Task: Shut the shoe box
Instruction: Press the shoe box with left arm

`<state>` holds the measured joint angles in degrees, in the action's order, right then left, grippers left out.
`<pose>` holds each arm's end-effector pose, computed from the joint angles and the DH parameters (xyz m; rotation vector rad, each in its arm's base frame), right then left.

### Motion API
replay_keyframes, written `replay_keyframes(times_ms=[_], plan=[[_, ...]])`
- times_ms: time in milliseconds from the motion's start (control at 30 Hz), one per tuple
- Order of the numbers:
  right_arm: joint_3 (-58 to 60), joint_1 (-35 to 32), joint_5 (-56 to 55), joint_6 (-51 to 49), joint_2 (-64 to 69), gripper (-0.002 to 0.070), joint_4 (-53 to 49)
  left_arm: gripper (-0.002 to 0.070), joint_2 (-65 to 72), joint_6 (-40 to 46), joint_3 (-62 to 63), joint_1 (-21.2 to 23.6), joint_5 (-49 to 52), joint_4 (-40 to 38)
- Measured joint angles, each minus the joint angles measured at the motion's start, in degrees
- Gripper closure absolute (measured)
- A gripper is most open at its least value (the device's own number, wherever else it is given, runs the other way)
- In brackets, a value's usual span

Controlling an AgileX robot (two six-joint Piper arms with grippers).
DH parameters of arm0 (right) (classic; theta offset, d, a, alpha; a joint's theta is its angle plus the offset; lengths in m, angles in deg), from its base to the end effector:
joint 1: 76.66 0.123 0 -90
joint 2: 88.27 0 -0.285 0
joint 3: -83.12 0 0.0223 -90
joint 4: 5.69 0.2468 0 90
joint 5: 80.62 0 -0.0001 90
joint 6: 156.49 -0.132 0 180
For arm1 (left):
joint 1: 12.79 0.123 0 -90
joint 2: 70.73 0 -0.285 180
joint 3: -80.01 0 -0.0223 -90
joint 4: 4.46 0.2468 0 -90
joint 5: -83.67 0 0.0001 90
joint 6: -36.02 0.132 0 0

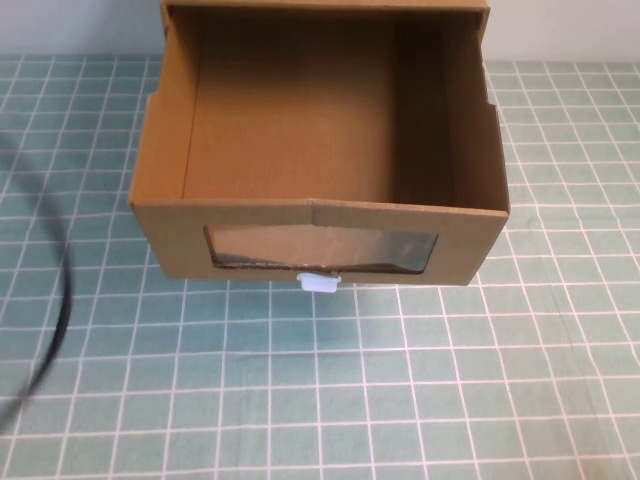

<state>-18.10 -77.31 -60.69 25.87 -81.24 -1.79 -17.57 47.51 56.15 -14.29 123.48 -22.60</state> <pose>0.0887 0.0021 0.1624 0.0153 1.8447 0.0294 0.1807 -0.0311 0.3727 0.1079 2.0104 -0.2480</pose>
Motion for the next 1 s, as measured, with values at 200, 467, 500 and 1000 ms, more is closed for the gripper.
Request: replay_keyframes(times_ms=[200,467,500,1000], plan=[[0.00,0.00,0.00,0.00,0.00,0.0688,0.00,0.0680,22.47,17.33,21.80,-0.13,7.41,-15.01],[0.00,0.00,0.00,0.00,0.00,0.0688,0.00,0.0680,46.12,22.57,48.15,-5.00,12.39,-18.05],[0.00,0.00,0.00,0.00,0.00,0.0688,0.00,0.0680,48.80,22.69,51.20,-5.78,13.19,-18.05],[0.00,0.00,-0.14,0.00,0.00,0.0688,0.00,0.0680,65.75,23.41,67.92,-9.43,17.12,-18.27]])
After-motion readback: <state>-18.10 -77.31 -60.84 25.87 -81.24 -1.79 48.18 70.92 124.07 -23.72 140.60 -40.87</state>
